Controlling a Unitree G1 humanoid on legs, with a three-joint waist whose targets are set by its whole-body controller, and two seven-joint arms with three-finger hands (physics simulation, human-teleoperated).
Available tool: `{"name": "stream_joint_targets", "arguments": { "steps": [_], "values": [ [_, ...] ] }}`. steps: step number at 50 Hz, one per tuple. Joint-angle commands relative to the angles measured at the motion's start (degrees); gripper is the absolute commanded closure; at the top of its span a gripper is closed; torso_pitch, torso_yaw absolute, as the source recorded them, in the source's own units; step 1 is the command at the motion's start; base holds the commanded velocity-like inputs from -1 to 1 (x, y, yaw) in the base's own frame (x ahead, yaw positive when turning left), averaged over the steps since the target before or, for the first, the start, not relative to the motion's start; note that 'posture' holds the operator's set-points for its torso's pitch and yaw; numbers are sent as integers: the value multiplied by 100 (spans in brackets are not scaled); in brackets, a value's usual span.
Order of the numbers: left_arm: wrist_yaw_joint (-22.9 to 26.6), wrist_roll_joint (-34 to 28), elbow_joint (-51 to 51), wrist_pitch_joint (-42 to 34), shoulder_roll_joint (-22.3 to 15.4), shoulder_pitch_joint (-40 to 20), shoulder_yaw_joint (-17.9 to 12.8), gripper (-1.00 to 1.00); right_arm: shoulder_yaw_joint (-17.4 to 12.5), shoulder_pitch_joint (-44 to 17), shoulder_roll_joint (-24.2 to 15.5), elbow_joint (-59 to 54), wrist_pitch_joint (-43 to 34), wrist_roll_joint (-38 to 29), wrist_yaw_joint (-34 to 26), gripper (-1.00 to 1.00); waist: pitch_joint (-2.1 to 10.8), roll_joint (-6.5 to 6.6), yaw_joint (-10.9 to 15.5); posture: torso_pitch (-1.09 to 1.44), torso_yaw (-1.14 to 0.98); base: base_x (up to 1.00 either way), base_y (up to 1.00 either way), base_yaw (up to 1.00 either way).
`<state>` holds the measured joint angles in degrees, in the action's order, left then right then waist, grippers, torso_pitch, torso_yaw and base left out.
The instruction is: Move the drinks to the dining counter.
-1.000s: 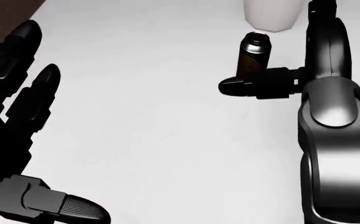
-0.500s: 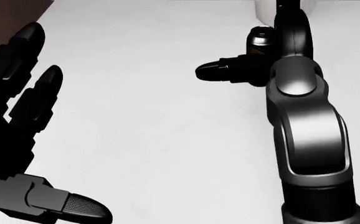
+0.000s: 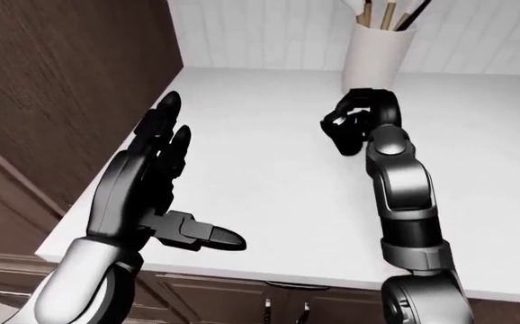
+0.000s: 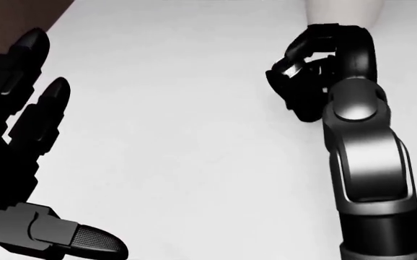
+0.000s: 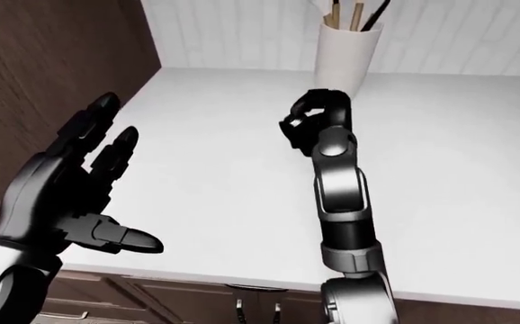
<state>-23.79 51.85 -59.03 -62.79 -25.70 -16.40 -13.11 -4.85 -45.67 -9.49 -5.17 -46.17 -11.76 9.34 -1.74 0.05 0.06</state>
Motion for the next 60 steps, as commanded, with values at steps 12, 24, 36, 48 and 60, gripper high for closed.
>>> {"name": "stream_joint_targets", "arguments": {
  "steps": [12,24,36,48,60],
  "values": [
    [-227,234,-97,131,-127,-200,-117,-100,-290,-336,-250,1609,-835,306,-130,100,43,45,25,0,0,0,0,0],
    [-729,987,-97,-407,-189,-810,-462,-100,-603,-266,-437,2574,-1266,1406,300,100,-31,89,21,0,0,0,0,0],
    [-556,712,-97,-292,-138,-701,-350,-100,-430,-239,-537,2807,-1382,1525,368,100,220,76,85,0,0,-47,0,0],
    [-726,929,-97,-290,-217,-737,-370,-100,-450,-234,-523,2875,-1391,1463,347,100,373,495,158,0,0,-86,0,0],
    [-687,814,-97,-163,-238,-628,-260,-100,-435,-191,-518,2950,-1413,1431,305,100,153,-313,-116,0,0,-100,0,0]
  ]
}}
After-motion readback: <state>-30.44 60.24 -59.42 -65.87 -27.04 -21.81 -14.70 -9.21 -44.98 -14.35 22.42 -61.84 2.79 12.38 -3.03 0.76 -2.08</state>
